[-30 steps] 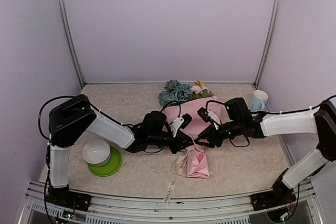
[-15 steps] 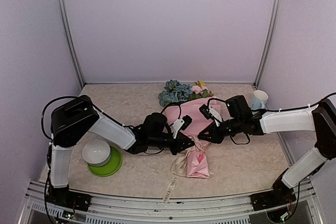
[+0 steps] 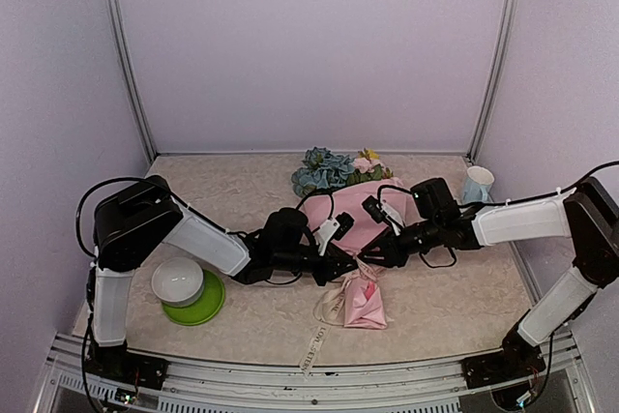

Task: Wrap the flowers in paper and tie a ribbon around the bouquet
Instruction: Cross the half-tied ribbon over the folded bouquet.

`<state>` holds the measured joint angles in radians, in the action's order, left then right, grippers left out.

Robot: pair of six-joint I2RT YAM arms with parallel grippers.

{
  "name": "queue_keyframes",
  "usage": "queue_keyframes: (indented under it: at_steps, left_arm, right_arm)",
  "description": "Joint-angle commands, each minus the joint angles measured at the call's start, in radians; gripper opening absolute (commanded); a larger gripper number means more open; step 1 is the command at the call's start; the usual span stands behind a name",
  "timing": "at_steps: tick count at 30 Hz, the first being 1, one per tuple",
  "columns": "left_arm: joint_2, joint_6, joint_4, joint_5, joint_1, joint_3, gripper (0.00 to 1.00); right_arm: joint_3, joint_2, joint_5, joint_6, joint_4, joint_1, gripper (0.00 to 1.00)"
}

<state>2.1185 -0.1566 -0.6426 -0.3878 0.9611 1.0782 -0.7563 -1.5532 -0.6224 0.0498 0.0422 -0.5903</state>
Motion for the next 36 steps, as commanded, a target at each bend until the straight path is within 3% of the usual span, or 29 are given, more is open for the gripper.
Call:
queue_keyframes:
  at_steps: [1, 9, 20, 27, 36]
  left_arm:
    - [0.021, 0.006, -0.010, 0.003, 0.004, 0.014, 0.10]
    - [0.022, 0.004, -0.005, 0.001, 0.004, 0.014, 0.11]
    - [0.021, 0.008, -0.008, -0.005, 0.004, 0.014, 0.11]
    - [0.019, 0.008, -0.008, -0.002, 0.004, 0.013, 0.13]
    - [-0.038, 0.033, -0.052, 0.006, 0.002, -0.051, 0.24]
  right_arm:
    - [0.016, -0.011, -0.082, 0.016, 0.066, 0.005, 0.30]
    - [0.009, -0.043, -0.032, 0.020, 0.057, 0.006, 0.14]
    - [0.008, -0.053, 0.023, 0.030, 0.041, 0.006, 0.27]
    - [0.006, -0.050, -0.070, 0.019, 0.043, 0.004, 0.01]
    - [0.016, 0.002, -0.015, 0.037, 0.023, 0.006, 0.00]
